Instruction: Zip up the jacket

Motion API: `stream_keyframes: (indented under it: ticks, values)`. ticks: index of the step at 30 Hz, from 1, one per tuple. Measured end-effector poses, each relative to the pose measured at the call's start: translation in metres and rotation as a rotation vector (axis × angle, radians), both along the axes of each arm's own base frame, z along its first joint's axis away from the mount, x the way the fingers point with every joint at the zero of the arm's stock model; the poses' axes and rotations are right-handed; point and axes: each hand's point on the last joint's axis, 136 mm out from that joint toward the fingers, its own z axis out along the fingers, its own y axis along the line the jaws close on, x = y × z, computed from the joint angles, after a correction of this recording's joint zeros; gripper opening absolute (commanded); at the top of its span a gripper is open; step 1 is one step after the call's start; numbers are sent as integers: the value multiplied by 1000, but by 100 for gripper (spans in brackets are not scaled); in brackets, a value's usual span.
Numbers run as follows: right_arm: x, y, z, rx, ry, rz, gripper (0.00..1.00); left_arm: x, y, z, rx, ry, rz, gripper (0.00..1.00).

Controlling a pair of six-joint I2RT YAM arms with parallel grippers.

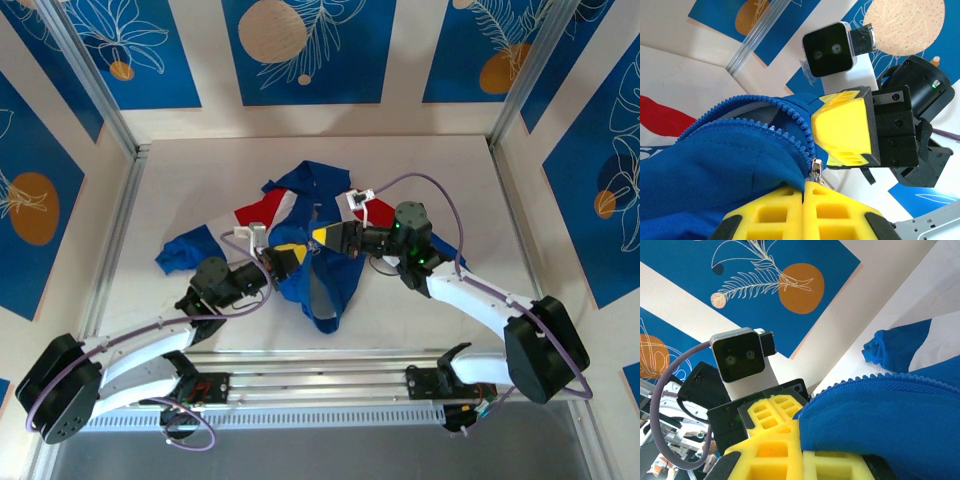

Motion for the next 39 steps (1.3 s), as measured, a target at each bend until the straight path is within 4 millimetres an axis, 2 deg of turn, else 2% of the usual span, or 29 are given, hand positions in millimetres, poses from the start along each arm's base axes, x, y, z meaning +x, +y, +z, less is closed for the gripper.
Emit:
stream_keyframes:
  ticks: [4, 7, 14, 22, 24, 27, 29, 33, 37, 39]
  values:
    - [0, -1, -7, -10, 16, -5, 0, -1, -3, -8, 40, 14, -15, 0]
    - [-1, -2, -23, -28, 44, -17, 0, 2, -9, -24, 89, 51, -32, 0]
    - [-2, -5, -94, -110, 196, -58, 0, 1, -21, -90, 229, 213, -84, 0]
    - [-1, -2, -165, -211, 374, -64, 0, -7, -16, -153, 341, 375, -88, 0]
    - [-2, -3, -186, -235, 428, -66, 4, -10, -14, -171, 366, 424, -86, 0]
    - [-5, -2, -208, -261, 485, -62, 13, -13, -12, -194, 387, 491, -81, 0]
    - [-6, -2, -214, -268, 502, -60, 21, -14, -13, -206, 391, 531, -84, 0]
    - [0, -7, -210, -265, 474, -77, 35, -20, -15, -223, 378, 602, -99, 0]
    - [1, -14, -197, -305, 409, -91, 39, -20, -20, -221, 337, 618, -113, 0]
    - [2, -18, -180, -336, 329, -97, 40, -21, -20, -221, 328, 627, -116, 0]
